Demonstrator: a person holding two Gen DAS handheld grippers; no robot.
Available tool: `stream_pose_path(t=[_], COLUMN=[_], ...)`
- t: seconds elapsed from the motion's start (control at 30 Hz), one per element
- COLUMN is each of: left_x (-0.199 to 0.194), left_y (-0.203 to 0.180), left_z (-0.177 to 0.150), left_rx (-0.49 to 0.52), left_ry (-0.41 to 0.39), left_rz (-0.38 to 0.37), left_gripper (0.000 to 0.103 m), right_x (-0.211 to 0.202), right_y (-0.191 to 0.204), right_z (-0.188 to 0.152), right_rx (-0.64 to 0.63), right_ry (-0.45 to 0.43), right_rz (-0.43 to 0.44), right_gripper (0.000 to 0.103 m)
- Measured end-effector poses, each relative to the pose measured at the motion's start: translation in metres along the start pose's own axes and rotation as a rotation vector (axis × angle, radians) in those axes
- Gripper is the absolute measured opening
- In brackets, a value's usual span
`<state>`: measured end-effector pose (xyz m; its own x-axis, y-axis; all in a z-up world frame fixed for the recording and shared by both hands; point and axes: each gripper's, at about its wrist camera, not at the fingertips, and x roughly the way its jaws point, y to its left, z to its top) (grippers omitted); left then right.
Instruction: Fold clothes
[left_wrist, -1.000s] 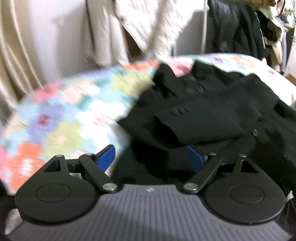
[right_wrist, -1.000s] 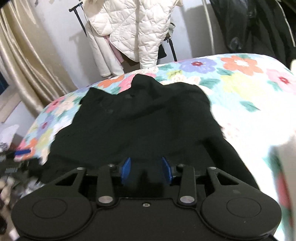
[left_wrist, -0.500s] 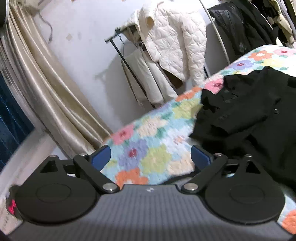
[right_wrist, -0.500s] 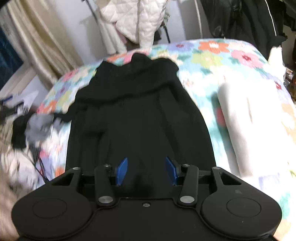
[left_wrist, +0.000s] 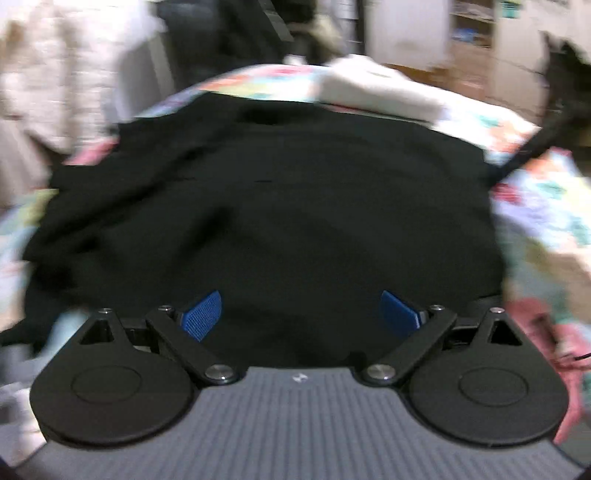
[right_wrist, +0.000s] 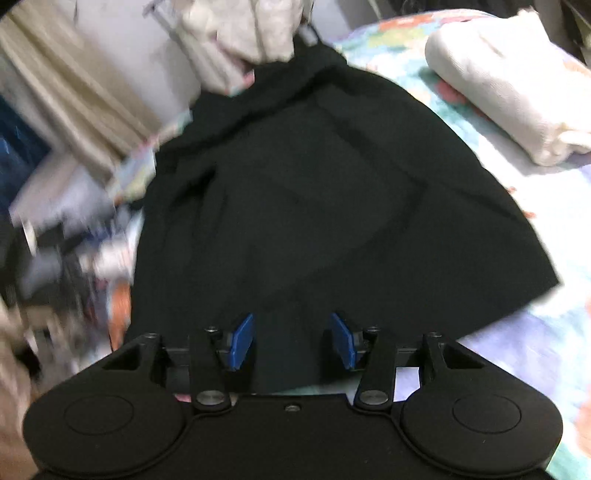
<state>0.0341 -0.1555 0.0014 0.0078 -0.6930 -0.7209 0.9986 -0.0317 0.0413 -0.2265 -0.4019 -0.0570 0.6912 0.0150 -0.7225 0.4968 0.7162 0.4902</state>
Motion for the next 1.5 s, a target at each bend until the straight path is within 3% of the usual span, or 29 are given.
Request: stream_pose_path(t=[0.1, 0.23, 0.27, 0.3, 0.33, 0.37, 0.4, 0.43, 0.47, 0.5, 0.53, 0.77, 0.93, 0.97, 1.0, 1.03, 1.1, 1.13, 1.2, 1.3, 1.4, 1.5], left_x=[0.016, 0.032, 0.037, 0.041, 0.047, 0.053, 0.057, 0.057, 0.052, 0.048, 0.044, 0.030, 0.014, 0.010, 0.005, 0.003, -0.006, -0.010, -0.012, -0.007, 0.001, 0.004], left_y=[-0.026, -0.055, -0.062, -0.069, -0.072, -0.073, -0.074, -0.072, -0.065, -0.058, -0.053, -0.053, -0.045, -0.040, -0.035, -0.028, -0.014, -0.007, 0.014, 0.050, 0.071, 0.071], left_z=[0.013, 0.016, 0.014, 0.012, 0.009, 0.005, 0.001, -0.001, -0.002, -0.002, -0.003, -0.026, -0.020, -0.017, -0.015, -0.013, -0.014, -0.015, -0.018, -0.035, -0.060, -0.066], left_rx=[0.072, 0.131, 0.133, 0.136, 0.147, 0.162, 0.177, 0.169, 0.128, 0.087, 0.046, 0.013, -0.015, -0.028, -0.037, -0.042, -0.061, -0.074, -0.146, -0.383, -0.567, -0.596], left_ry=[-0.006, 0.045, 0.067, 0.089, 0.115, 0.141, 0.165, 0.163, 0.153, 0.145, 0.163, 0.260, 0.239, 0.234, 0.236, 0.238, 0.244, 0.250, 0.286, 0.340, 0.351, 0.322], left_rz=[-0.077, -0.172, -0.190, -0.208, -0.211, -0.205, -0.199, -0.211, -0.256, -0.301, -0.340, -0.445, -0.455, -0.445, -0.431, -0.405, -0.331, -0.289, -0.230, -0.187, -0.227, -0.244], left_gripper=[0.095, 0.095, 0.095, 0.095, 0.095, 0.093, 0.070, 0.041, 0.029, 0.008, 0.001, 0.001, 0.005, 0.009, 0.022, 0.042, 0.057, 0.058, 0.066, 0.071, 0.071, 0.076], right_x=[0.034, 0.060, 0.063, 0.064, 0.064, 0.061, 0.055, 0.046, 0.036, 0.027, 0.018, 0.007, 0.005, 0.003, 0.000, -0.005, -0.020, -0.026, -0.035, -0.042, -0.043, -0.029], right_y=[-0.017, -0.028, -0.025, -0.021, -0.015, -0.006, 0.003, 0.006, 0.009, 0.011, 0.011, -0.014, 0.000, -0.001, -0.005, -0.010, -0.020, -0.024, -0.031, -0.049, -0.072, -0.100], right_z=[0.013, 0.022, 0.022, 0.022, 0.021, 0.019, 0.016, 0.012, 0.008, 0.003, -0.002, -0.035, -0.033, -0.032, -0.031, -0.032, -0.037, -0.040, -0.046, -0.055, -0.061, -0.060], right_rx=[0.108, 0.206, 0.202, 0.170, 0.112, 0.041, -0.024, -0.026, -0.020, -0.015, -0.011, 0.121, -0.015, -0.022, -0.003, 0.034, 0.110, 0.146, 0.228, 0.362, 0.470, 0.468], right_ry=[-0.031, -0.117, -0.140, -0.154, -0.159, -0.171, -0.186, -0.195, -0.203, -0.211, -0.211, -0.148, -0.110, -0.092, -0.077, -0.088, -0.144, -0.170, -0.229, -0.298, -0.362, -0.356], right_rz=[-0.008, 0.026, 0.033, 0.027, 0.017, 0.009, 0.012, 0.030, 0.050, 0.069, 0.062, -0.044, -0.184, -0.214, -0.219, -0.211, -0.168, -0.150, -0.136, -0.119, -0.093, -0.031], right_gripper=[0.061, 0.061, 0.057, 0.030, 0.012, 0.004, 0.004, 0.004, 0.003, 0.003, 0.003, 0.003, 0.001, 0.002, 0.002, 0.004, 0.015, 0.022, 0.059, 0.062, 0.064, 0.063])
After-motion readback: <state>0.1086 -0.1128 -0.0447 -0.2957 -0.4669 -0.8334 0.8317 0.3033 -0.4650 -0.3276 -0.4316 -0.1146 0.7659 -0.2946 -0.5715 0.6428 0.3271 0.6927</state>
